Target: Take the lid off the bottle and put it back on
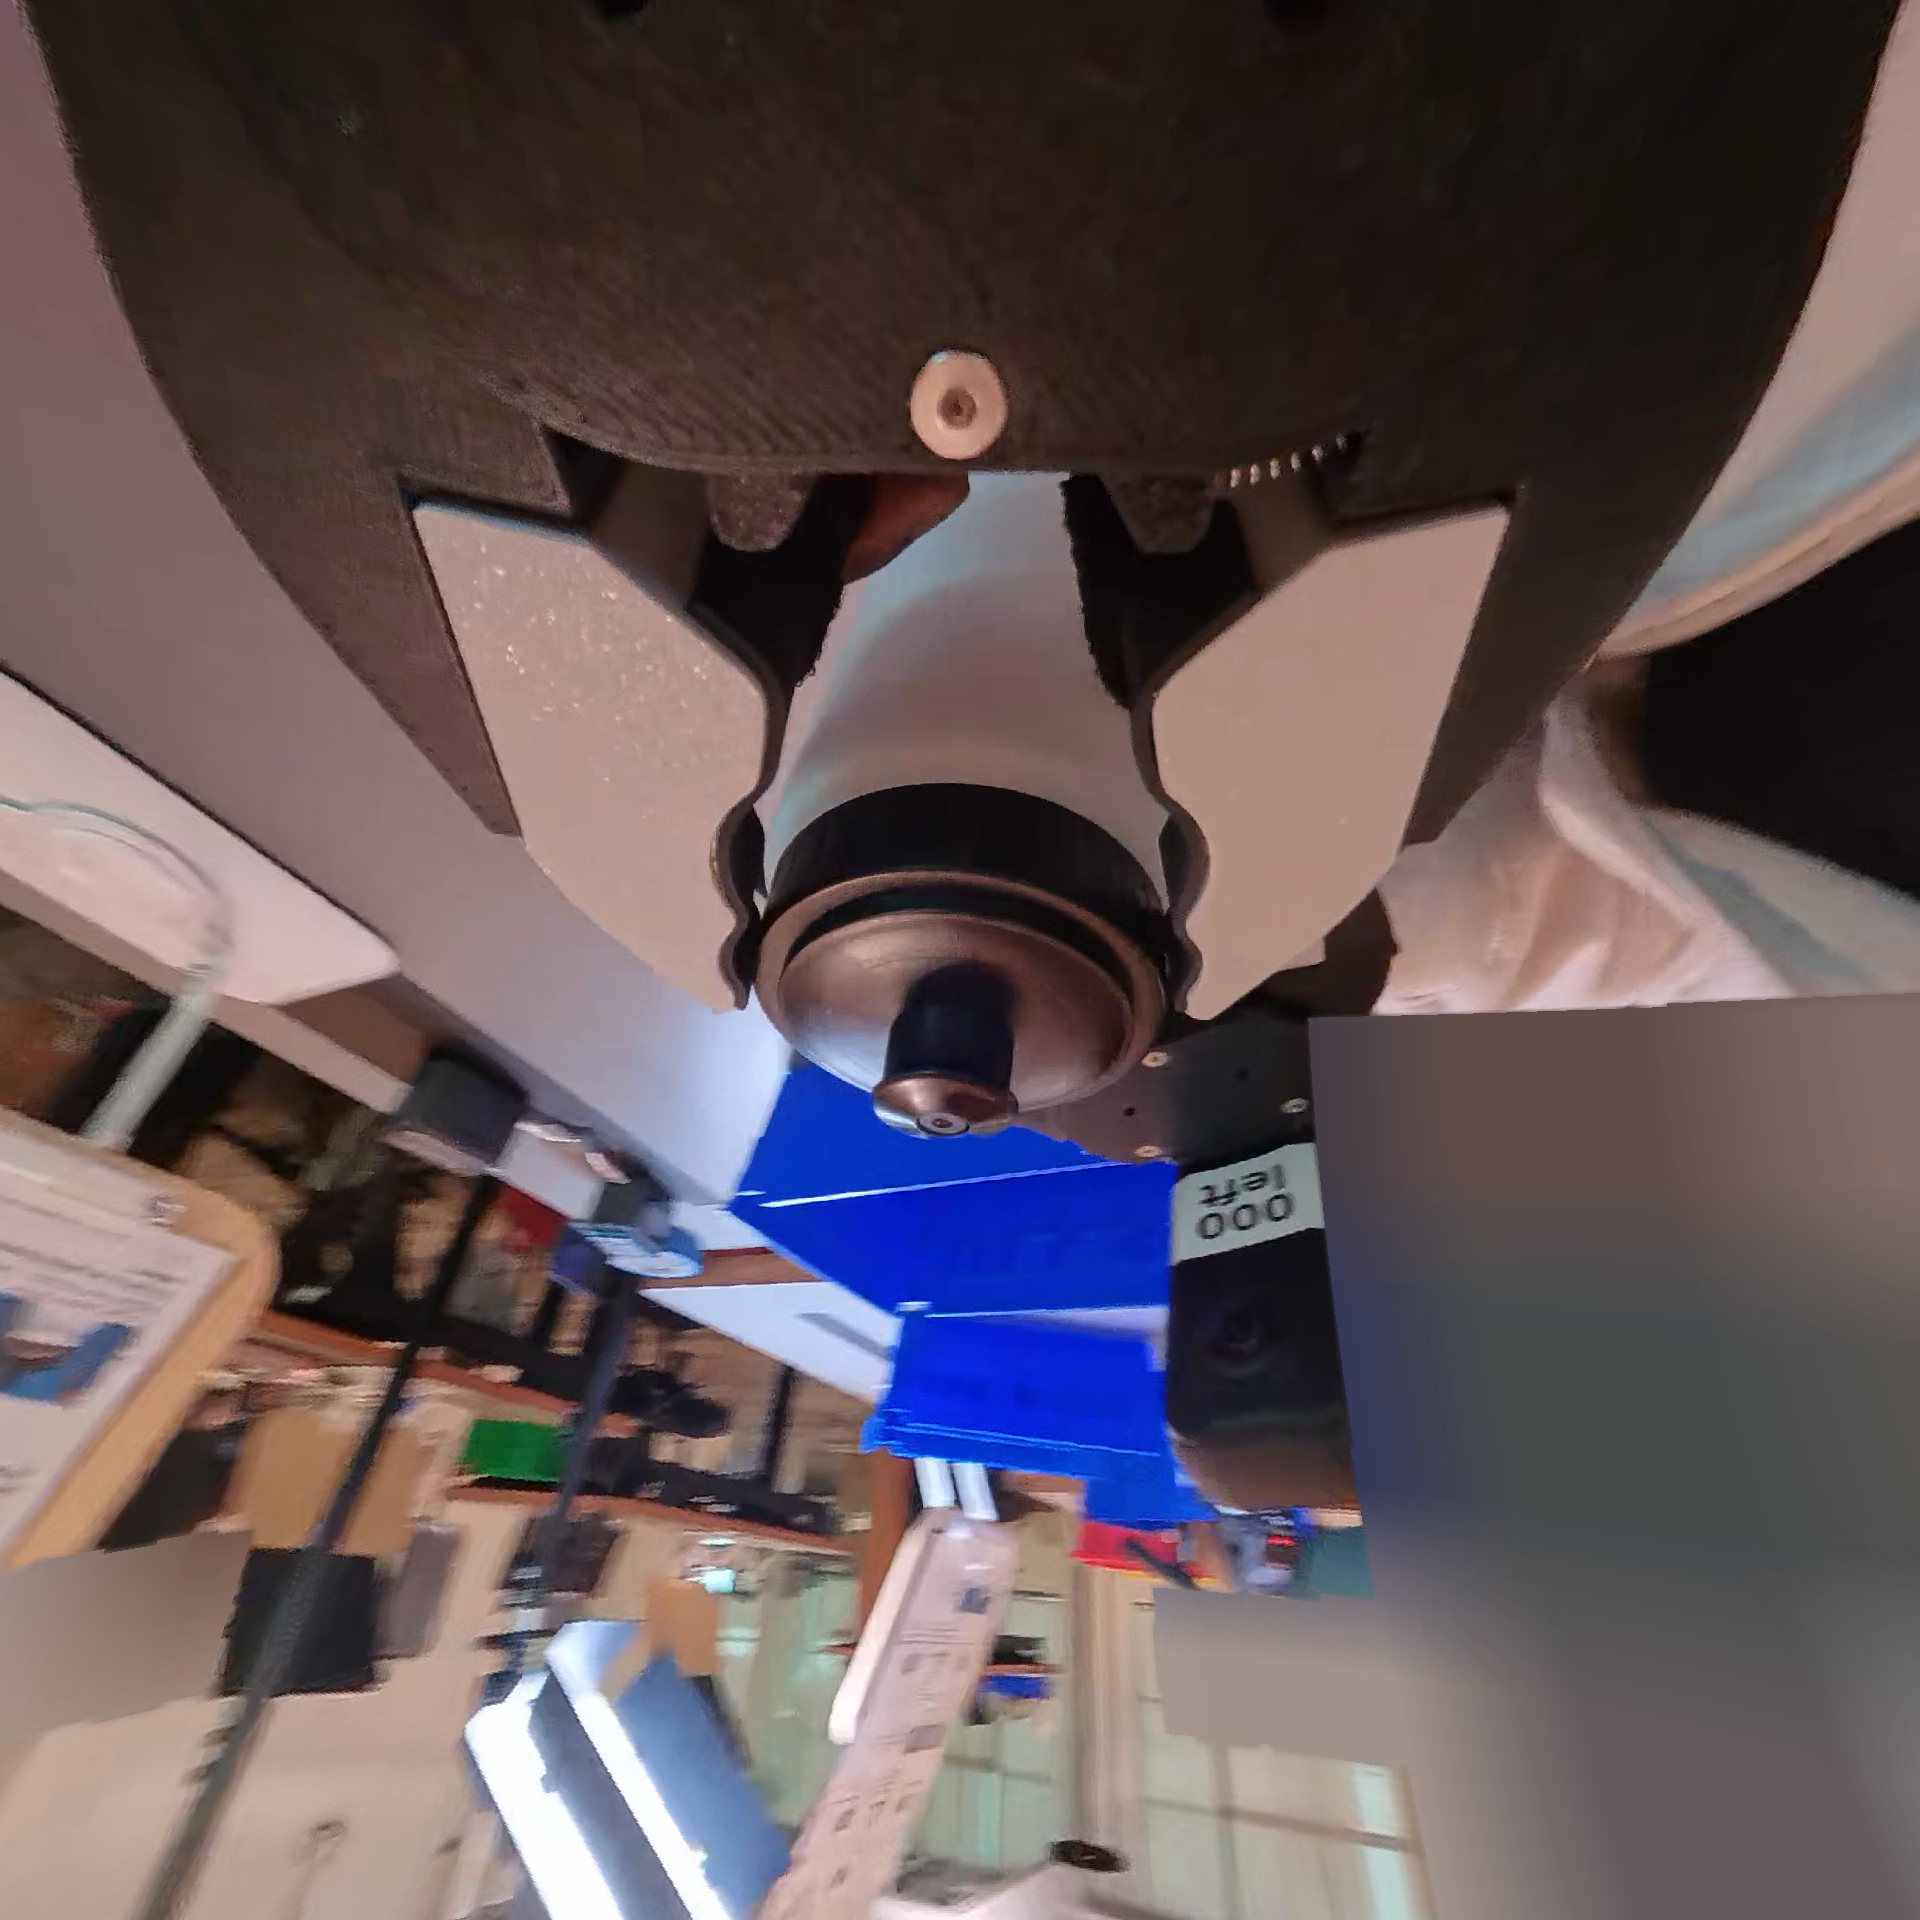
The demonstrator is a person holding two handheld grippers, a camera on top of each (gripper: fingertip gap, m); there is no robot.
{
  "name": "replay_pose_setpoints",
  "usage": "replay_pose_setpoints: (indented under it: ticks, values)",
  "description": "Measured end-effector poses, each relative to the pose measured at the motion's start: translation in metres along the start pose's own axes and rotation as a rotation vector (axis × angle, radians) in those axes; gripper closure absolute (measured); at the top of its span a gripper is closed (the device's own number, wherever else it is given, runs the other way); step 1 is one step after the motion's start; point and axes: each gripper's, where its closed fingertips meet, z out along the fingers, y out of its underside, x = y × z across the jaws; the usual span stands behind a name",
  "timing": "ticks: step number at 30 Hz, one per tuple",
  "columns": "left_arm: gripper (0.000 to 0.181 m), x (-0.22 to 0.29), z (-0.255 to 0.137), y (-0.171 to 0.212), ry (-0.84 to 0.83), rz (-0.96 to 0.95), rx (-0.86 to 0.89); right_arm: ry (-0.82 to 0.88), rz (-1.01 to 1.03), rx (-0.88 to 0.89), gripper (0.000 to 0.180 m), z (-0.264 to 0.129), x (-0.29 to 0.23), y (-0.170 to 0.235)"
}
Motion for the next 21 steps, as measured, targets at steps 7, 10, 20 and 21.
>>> replay_pose_setpoints:
  ticks: [7, 10, 20, 21]
  values:
    - [0.084, 0.001, 0.0, 0.0, 0.021, -0.008, 0.003, -0.518, -0.013, 0.065, 0.104, -0.003, -0.01, -0.002]
    - [0.084, -0.001, -0.001, 0.0, 0.006, -0.006, 0.005, -0.439, 0.033, 0.068, 0.095, 0.001, -0.004, -0.005]
    - [0.084, -0.001, 0.0, 0.0, -0.013, 0.006, 0.0, 0.156, -0.018, -0.001, 0.099, -0.002, 0.0, -0.001]
    - [0.084, -0.002, -0.001, 0.0, -0.015, 0.002, 0.001, 0.151, -0.027, -0.019, 0.103, 0.0, 0.003, 0.001]
